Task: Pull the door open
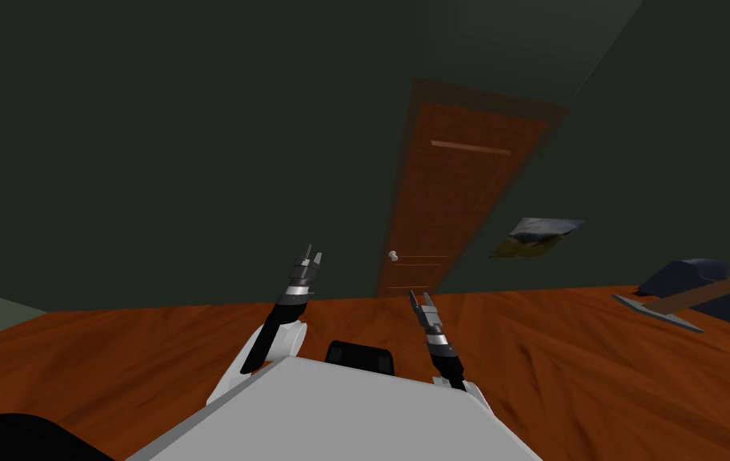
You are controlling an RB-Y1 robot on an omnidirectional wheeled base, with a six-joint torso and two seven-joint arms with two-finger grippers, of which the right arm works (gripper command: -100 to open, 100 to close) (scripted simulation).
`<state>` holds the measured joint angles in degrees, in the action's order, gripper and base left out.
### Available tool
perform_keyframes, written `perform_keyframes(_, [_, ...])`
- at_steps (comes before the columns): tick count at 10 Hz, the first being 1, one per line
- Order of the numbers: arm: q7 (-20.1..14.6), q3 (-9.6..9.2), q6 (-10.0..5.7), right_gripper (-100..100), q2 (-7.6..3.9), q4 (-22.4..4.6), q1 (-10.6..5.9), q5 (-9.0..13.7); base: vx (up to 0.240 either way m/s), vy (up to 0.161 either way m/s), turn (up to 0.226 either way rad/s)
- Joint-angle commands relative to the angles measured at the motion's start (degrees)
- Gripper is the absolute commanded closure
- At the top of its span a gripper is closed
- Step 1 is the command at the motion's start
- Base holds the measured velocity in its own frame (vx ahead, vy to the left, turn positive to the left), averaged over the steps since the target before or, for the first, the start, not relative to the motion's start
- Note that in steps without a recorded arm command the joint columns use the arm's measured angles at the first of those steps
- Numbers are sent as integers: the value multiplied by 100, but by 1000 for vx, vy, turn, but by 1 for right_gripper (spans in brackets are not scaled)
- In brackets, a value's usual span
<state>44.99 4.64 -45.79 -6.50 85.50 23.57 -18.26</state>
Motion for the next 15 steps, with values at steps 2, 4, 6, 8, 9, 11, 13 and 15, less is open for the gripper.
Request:
perform_keyframes(2, [289,22,-80,-100,31,-280,-12,-98,132,5,31])
perform_keyframes(4, [493,51,-145,-100,37,-507,-29,-165,139,11,32])
perform_keyframes(6, [749,88,-228,-100,49,-794,-50,-249,183,9,37])
perform_keyframes(8, [995,124,-307,-100,62,-1068,-70,-330,200,7,30])
perform_keyframes(9, [1107,140,-343,-100,69,-1193,-79,-367,188,-12,36])
perform_keyframes(11, [1266,162,-394,-100,82,-1370,-92,-419,155,-24,17])
perform_keyframes(13, [1464,191,-458,-100,98,-1591,-109,-484,113,-25,20])
perform_keyframes(15, [1632,215,-513,-100,116,-1778,-123,-540,126,-44,12])
